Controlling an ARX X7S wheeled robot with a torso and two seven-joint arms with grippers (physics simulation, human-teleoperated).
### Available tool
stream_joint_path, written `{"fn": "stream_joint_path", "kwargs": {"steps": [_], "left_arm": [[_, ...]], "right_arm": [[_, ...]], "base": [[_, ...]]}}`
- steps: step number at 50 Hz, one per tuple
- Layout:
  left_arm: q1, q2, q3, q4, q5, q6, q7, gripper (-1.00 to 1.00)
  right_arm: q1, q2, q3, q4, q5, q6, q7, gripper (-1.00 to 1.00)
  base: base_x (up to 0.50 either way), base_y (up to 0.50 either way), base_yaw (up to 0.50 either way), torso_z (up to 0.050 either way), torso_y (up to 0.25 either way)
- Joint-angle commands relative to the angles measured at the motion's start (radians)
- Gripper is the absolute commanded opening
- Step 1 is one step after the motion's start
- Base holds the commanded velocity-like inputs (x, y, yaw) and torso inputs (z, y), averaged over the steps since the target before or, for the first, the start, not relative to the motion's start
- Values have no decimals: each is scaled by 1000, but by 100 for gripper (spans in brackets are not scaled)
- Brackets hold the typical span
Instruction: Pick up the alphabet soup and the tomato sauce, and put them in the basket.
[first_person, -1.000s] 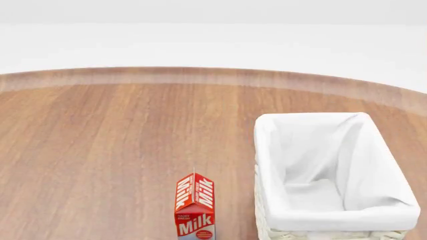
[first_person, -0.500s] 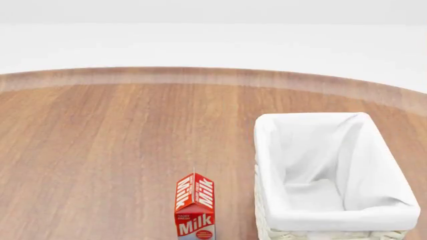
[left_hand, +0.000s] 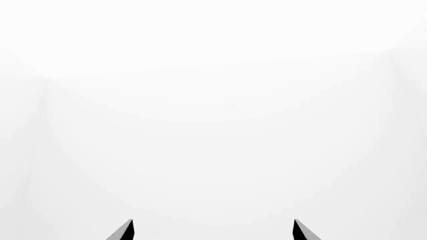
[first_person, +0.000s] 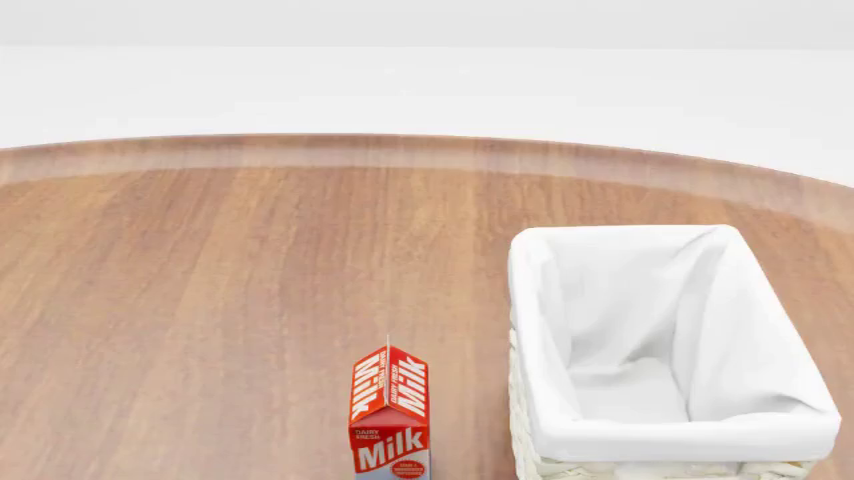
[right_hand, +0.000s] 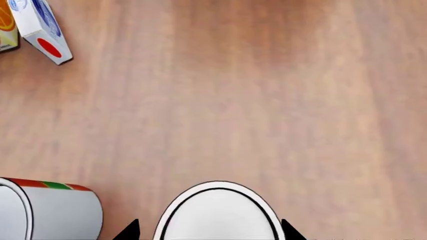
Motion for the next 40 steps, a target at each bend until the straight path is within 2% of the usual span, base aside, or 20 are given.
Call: {"fn": "stream_joint_path", "kwargs": {"steps": [1, 19, 20, 31, 40], "left_arm": [[1, 3, -7, 2, -5, -6, 4, 100], [11, 6, -12, -5, -1, -3, 7, 100], [12, 6, -12, -5, 0, -3, 7, 100], [17, 7, -16, -1, 3, -7, 6, 100], [24, 11, -18, -5, 6, -5, 7, 100]], "right_arm": [[-5, -16, -1, 27, 3, -7, -18, 100], [-7, -29, 0, 46, -4, -15, -33, 100], [-8, -27, 1, 44, -8, -18, -27, -100], [-11, -15, 8, 25, -17, -30, -14, -100], [27, 161, 74, -275, -90, -74, 115, -100]], "base": [[0, 0, 0, 0, 0], [0, 0, 0, 0, 0], [0, 0, 0, 0, 0], [0, 0, 0, 0, 0], [0, 0, 0, 0, 0]]}}
